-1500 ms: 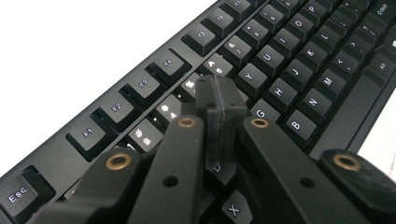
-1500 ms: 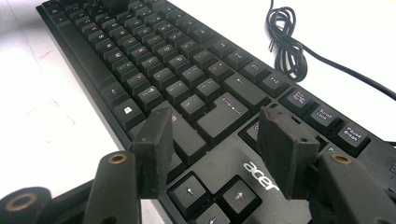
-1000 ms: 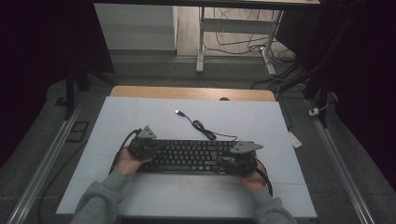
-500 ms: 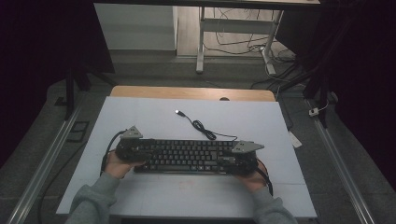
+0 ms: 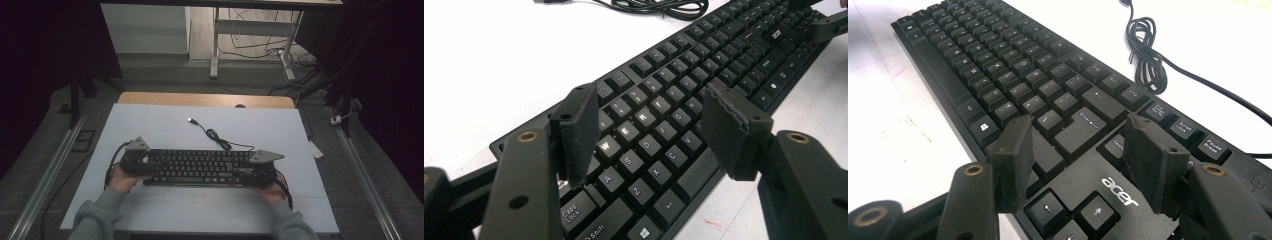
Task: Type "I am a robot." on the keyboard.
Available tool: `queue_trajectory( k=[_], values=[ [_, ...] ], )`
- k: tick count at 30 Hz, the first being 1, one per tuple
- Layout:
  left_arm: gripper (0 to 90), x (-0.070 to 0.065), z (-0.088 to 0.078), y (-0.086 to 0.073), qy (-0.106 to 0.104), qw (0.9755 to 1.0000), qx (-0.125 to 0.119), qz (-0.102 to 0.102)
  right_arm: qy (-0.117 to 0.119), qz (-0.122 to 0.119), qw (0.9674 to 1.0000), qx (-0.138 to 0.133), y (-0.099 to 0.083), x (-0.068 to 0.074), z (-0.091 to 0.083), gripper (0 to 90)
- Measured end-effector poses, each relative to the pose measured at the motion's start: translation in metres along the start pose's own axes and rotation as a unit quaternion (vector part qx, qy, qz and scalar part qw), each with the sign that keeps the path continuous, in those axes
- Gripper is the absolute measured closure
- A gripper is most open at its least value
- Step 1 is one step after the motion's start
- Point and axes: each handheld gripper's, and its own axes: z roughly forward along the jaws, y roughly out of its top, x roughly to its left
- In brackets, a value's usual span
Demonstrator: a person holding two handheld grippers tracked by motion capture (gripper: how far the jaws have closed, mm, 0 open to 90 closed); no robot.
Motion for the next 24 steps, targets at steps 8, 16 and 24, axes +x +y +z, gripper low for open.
queue_trajectory(
  k=[8, 16, 24],
  values=[
    [40.2, 0.0, 0.002, -0.001, 0.001, 1.0, 0.005, 0.001, -0.001, -0.003, 1.0, -0.003, 0.003, 0.002, -0.001, 46.2],
    [39.9, 0.001, 0.006, -0.002, 0.0, 0.9999, 0.015, 0.001, 0.004, 0.001, 0.9999, -0.01, 0.012, 0.006, 0.002, 46.4],
    [39.7, 0.002, 0.009, -0.003, 0.0, 0.9998, 0.02, 0.0, 0.012, -0.003, 0.9999, -0.012, 0.022, 0.01, 0.011, 46.8]
  ],
)
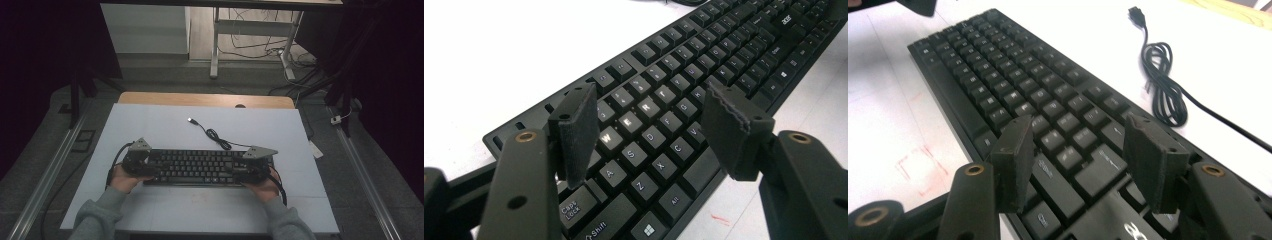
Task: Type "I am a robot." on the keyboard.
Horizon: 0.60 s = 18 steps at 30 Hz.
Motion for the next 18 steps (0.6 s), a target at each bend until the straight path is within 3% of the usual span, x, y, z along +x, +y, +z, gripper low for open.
queue_trajectory(
  k=[10, 18],
  values=[
    [39.1, -0.002, 0.005, -0.001, -0.002, 0.9999, 0.013, 0.007, 0.02, -0.005, 0.9998, 0.005, 0.014, 0.008, 0.015, 50.8],
    [38.9, -0.002, 0.005, -0.001, -0.003, 0.9999, 0.015, 0.005, 0.038, -0.008, 0.999, 0.022, 0.021, 0.012, 0.03, 73.6]
  ],
)
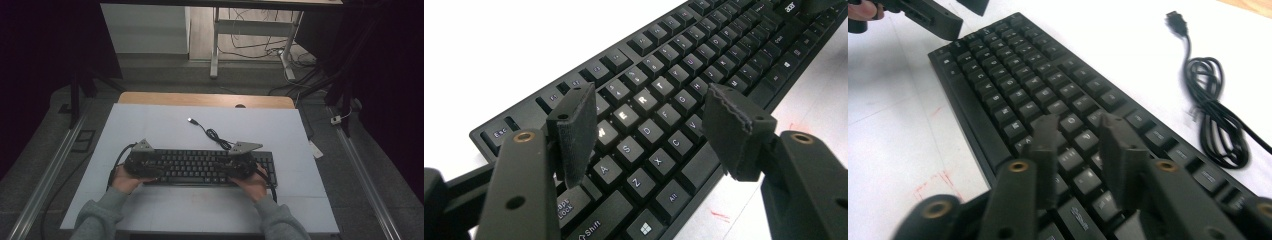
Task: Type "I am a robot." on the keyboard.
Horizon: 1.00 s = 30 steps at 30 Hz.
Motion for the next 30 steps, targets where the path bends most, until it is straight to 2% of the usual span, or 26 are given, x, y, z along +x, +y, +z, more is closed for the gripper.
queue_trajectory(
  k=[6, 9, 14, 17, 30],
  values=[
    [38.7, 0.0, 0.0, 0.0, -0.001, 1.0, -0.001, 0.0, 0.006, -0.01, 0.9999, 0.01, 0.01, 0.004, 0.012, 89.9],
    [38.7, 0.0, 0.0, -0.001, -0.001, 1.0, -0.001, -0.001, 0.003, -0.016, 0.9996, 0.021, 0.015, 0.005, 0.02, 90.0],
    [38.5, -0.001, 0.001, -0.001, -0.002, 1.0, 0.001, 0.0, 0.008, -0.012, 0.9996, 0.025, 0.023, 0.005, 0.036, 90.0],
    [38.3, -0.001, 0.001, -0.001, -0.002, 1.0, 0.002, 0.001, 0.001, -0.015, 0.9992, 0.036, 0.024, 0.004, 0.044, 90.0],
    [38.1, 0.001, 0.0, -0.002, 0.0, 1.0, -0.003, -0.004, -0.002, -0.01, 0.9983, 0.058, 0.018, 0.001, 0.056, 90.0]
  ],
)
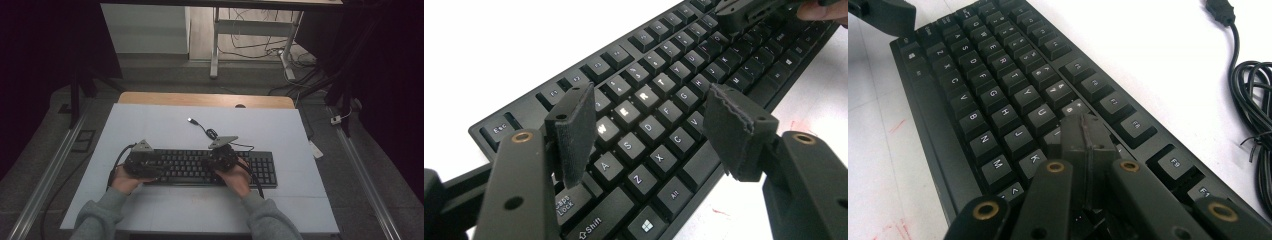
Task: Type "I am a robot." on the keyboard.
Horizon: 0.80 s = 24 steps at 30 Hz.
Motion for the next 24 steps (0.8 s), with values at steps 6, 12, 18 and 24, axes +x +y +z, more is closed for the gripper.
queue_trajectory(
  k=[6, 12, 18, 24],
  values=[
    [37.8, -0.0006, 0.0009, 0.0001, 0.0, 1.0, 0.003, 0.004, -0.003, -0.007, 1.0, 0.003, -0.0006, 0.0016, 0.0026, 90.0],
    [37.8, 0.0007, 0.002, -0.0002, 0.001, 1.0, 0.005, 0.003, -0.003, -0.007, 1.0, 0.003, -0.0019, 0.0009, 0.004, 90.0],
    [37.6, -0.0001, 0.001, 0.0, 0.002, 1.0, 0.002, 0.003, -0.005, -0.005, 0.9999, 0.01, -0.004, -0.0006, 0.0054, 90.0],
    [37.7, -0.0006, 0.0008, 0.0001, 0.003, 1.0, 0.002, 0.005, -0.013, -0.015, 0.9998, 0.002, -0.0047, 0.0016, 0.0041, 90.0]
  ],
)
